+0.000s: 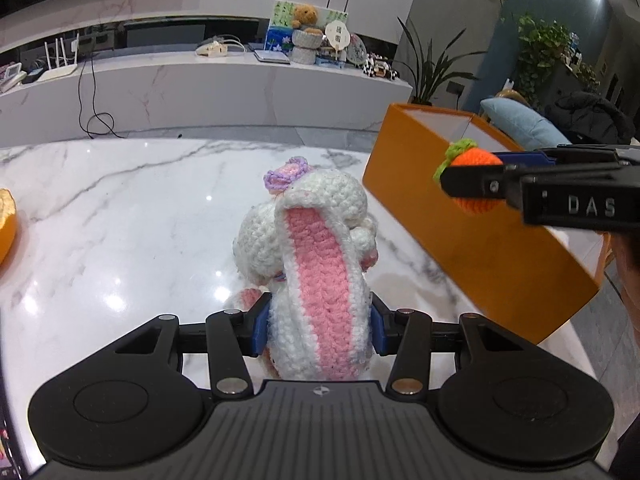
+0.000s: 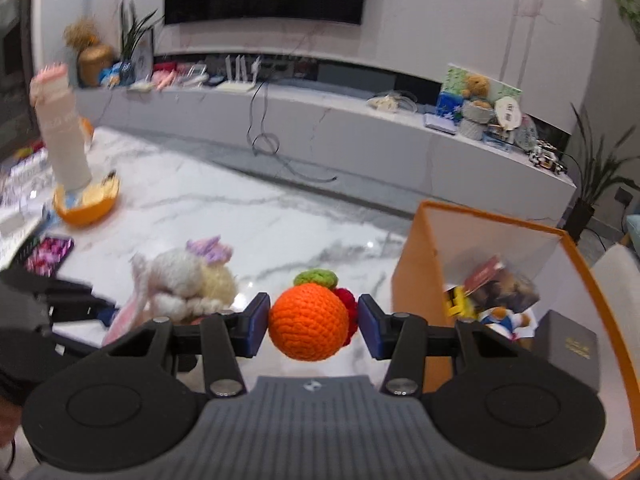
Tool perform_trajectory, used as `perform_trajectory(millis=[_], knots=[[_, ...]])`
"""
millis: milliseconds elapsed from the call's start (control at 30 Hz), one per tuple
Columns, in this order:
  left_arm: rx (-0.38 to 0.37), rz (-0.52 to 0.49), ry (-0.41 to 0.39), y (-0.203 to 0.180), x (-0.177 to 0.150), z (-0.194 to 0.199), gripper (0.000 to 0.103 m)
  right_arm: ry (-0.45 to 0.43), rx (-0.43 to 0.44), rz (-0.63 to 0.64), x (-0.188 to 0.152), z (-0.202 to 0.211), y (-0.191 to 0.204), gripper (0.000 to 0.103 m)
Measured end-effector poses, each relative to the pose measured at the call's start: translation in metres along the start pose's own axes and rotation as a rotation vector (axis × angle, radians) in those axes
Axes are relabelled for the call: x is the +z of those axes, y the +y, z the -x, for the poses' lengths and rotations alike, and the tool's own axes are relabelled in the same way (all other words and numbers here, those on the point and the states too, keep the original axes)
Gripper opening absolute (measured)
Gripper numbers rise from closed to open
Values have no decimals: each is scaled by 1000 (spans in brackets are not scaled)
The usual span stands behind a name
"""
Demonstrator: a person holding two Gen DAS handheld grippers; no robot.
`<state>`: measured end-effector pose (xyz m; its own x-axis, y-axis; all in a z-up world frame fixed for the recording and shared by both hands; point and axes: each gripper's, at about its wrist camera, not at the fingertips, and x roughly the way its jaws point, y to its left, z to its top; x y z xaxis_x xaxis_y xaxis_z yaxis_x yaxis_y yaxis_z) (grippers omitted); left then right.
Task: Organize objects
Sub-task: 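Lift bunny and orange ball and carry them over the orange box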
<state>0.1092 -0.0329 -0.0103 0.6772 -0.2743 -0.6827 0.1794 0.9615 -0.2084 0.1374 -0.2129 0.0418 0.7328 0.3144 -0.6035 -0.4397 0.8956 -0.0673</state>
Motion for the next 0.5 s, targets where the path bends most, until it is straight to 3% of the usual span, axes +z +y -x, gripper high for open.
perform_trajectory(millis=[333, 500], knots=[[-11, -105, -88, -60, 49, 14, 55, -120, -100, -81, 16, 56, -62, 50], [-44, -187, -125, -107, 72, 11, 55, -140, -158, -196, 15, 76, -114, 50]])
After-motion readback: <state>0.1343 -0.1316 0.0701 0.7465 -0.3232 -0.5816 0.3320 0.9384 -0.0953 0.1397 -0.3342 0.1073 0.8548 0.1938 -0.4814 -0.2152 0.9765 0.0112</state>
